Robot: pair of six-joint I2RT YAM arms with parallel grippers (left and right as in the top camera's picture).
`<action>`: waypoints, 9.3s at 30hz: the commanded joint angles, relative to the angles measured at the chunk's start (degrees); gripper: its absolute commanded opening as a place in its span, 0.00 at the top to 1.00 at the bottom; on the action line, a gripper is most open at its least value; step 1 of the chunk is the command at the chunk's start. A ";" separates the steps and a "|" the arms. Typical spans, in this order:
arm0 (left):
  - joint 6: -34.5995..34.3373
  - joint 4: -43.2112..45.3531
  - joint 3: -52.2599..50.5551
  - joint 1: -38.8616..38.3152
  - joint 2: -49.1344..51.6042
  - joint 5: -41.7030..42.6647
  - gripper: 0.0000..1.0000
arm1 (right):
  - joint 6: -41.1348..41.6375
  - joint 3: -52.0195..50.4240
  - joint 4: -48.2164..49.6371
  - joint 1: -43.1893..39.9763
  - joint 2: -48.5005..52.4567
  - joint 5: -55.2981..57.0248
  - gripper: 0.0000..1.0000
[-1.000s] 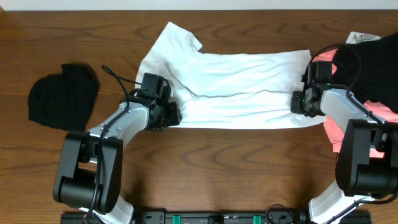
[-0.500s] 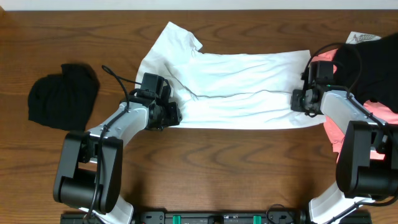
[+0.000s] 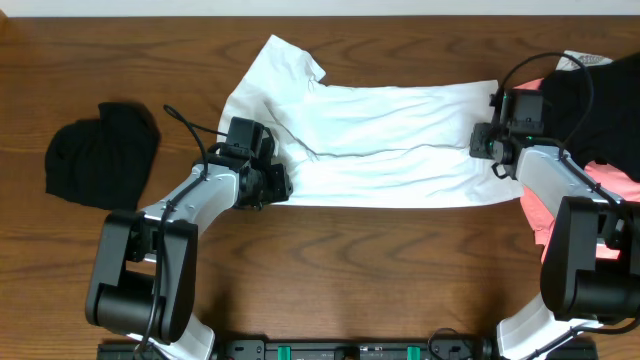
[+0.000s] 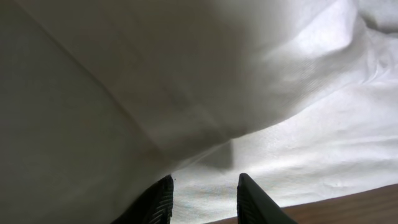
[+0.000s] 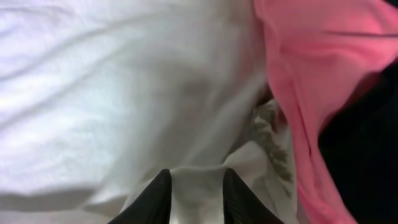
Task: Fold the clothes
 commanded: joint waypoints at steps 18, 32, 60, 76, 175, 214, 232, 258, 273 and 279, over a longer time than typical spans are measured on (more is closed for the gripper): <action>0.09 1.66 -0.72 0.50 1.03 -6.27 0.60 | -0.15 -0.33 -7.26 -0.66 8.48 1.07 0.66; 1.38 12.87 -0.50 -0.57 0.74 -3.15 0.60 | -0.13 -0.33 -8.72 -0.72 8.48 1.07 0.66; -1.55 -5.22 0.09 1.20 -17.20 -23.06 0.50 | -1.14 -0.33 -10.80 -0.72 8.48 1.07 0.66; 1.22 -3.41 -2.95 12.28 -8.72 -12.37 0.43 | -1.22 -0.33 -10.88 -0.72 8.48 1.05 0.66; 2.51 4.35 -7.65 19.32 -9.46 -5.20 0.49 | -0.76 -1.46 -22.73 0.09 5.29 -1.77 0.61; 9.18 -0.66 -7.58 23.02 -15.13 -10.67 0.94 | -0.76 -1.46 -22.84 -0.70 5.29 -1.09 0.60; 14.36 17.31 -7.58 14.36 -13.27 -4.81 0.94 | -1.20 -1.44 -20.17 0.35 5.29 -8.02 0.59; 14.14 7.56 -7.72 14.10 2.40 -4.79 0.94 | -1.14 -1.44 -23.19 1.29 5.29 -8.92 0.56; 11.45 -17.79 -7.80 14.12 3.21 -10.47 0.94 | -0.26 -1.46 -40.28 1.29 5.29 -11.82 0.51; -0.55 -21.55 -7.85 14.71 3.21 -28.09 0.94 | 1.36 -1.46 -43.28 1.22 5.29 -10.14 0.51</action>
